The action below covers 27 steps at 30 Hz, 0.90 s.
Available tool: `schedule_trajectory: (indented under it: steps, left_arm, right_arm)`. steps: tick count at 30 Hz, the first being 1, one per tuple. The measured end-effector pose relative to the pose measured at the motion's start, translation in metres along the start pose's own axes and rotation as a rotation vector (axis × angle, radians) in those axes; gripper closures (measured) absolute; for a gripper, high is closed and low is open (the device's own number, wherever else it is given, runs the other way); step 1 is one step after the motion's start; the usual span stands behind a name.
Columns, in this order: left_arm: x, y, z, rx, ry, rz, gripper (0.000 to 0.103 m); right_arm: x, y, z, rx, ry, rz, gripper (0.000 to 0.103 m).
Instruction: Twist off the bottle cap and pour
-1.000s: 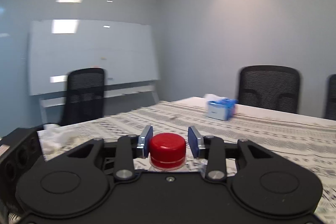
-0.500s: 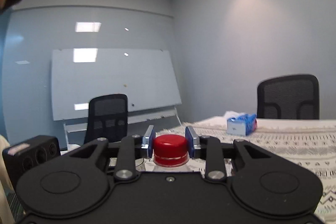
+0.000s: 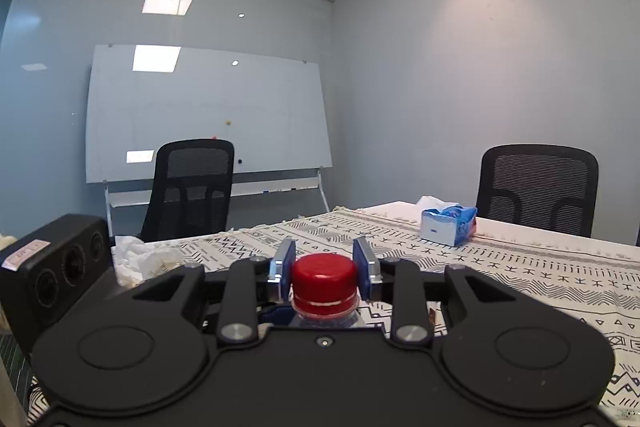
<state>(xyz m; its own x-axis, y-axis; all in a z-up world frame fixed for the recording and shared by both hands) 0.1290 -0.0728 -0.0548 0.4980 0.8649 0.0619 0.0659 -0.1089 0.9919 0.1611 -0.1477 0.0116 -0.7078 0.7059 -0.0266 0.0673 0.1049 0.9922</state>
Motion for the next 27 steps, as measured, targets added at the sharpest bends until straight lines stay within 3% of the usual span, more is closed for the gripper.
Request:
schedule_trajectory:
  steps: [4,7,11,15,22,25,27]
  left_arm:
    - [0.005,-0.001,0.005,0.0,-0.005,-0.013,0.05]
    - [0.002,-0.004,0.005,-0.022,0.008,0.005,0.051]
    - [0.0,-0.007,0.007,-0.041,0.021,-0.005,0.051]
    - [0.002,-0.007,0.007,-0.05,0.016,-0.01,0.051]
    - [0.004,-0.007,0.005,-0.075,0.013,-0.03,0.052]
    - [0.004,-0.006,0.006,-0.074,0.01,-0.031,0.052]
    - [0.003,-0.006,0.006,-0.072,0.012,-0.028,0.052]
  right_arm:
    - [0.01,0.002,0.004,0.071,-0.105,0.008,0.062]
    - [0.017,0.003,0.002,0.067,-0.186,0.013,0.062]
    - [0.026,-0.002,0.005,0.095,-0.257,-0.009,0.069]
    - [0.028,-0.006,0.003,0.077,-0.271,-0.009,0.07]
    - [0.01,-0.008,0.007,0.047,-0.126,-0.009,0.07]
    - [0.01,-0.003,0.01,0.084,-0.15,0.017,0.069]
    - [0.019,0.001,0.009,0.101,-0.219,0.017,0.065]
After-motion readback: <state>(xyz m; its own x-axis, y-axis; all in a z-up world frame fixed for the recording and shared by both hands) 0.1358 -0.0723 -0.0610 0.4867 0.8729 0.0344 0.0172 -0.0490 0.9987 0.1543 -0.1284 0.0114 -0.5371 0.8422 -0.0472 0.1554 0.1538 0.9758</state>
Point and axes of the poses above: each gripper's, at about its wrist camera, not at the fingertips, and z roughly the way its jaws point, x to its left, y to its top, the point moved 4 cm from there along z, roughly the way its jaws point, and after that the axes turned 14 degrees about -y, right-handed, at the moved point
